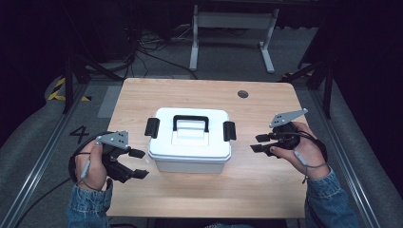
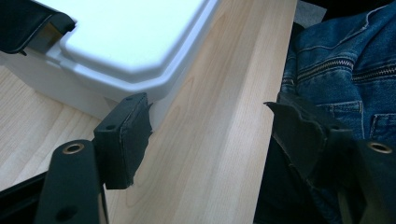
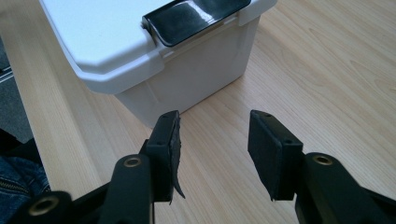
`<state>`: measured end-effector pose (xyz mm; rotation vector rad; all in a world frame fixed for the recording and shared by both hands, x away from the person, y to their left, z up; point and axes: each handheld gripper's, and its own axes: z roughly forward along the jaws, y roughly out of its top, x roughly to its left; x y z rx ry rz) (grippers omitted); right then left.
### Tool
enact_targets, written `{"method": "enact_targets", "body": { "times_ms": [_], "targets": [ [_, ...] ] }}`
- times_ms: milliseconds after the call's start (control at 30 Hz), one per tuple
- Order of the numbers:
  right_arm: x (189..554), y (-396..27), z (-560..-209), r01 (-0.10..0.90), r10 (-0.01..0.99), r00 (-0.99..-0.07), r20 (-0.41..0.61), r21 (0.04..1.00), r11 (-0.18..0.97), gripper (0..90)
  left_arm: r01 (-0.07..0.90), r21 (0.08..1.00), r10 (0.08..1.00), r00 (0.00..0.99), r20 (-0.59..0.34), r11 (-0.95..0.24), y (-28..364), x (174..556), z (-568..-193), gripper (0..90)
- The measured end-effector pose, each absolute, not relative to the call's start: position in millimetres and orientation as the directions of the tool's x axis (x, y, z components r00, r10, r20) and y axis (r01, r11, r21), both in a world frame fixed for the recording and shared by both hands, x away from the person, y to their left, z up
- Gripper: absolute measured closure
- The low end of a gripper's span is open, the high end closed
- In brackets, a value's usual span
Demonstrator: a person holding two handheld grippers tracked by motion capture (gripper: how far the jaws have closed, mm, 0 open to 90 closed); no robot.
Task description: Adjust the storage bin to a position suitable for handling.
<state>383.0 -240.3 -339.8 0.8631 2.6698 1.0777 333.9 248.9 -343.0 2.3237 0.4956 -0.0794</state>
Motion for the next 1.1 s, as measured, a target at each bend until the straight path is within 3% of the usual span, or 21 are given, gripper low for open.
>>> {"method": "enact_targets", "body": {
  "times_ms": [1100],
  "targets": [
    [414, -171, -291, 0.335, 0.439, -0.898, 0.006, 0.657, 0.676, 55.6, 0.371, 0.665, 0.319, 0.925, -0.205, -0.649, 248, 337, -343, 28.9]
  ]
}}
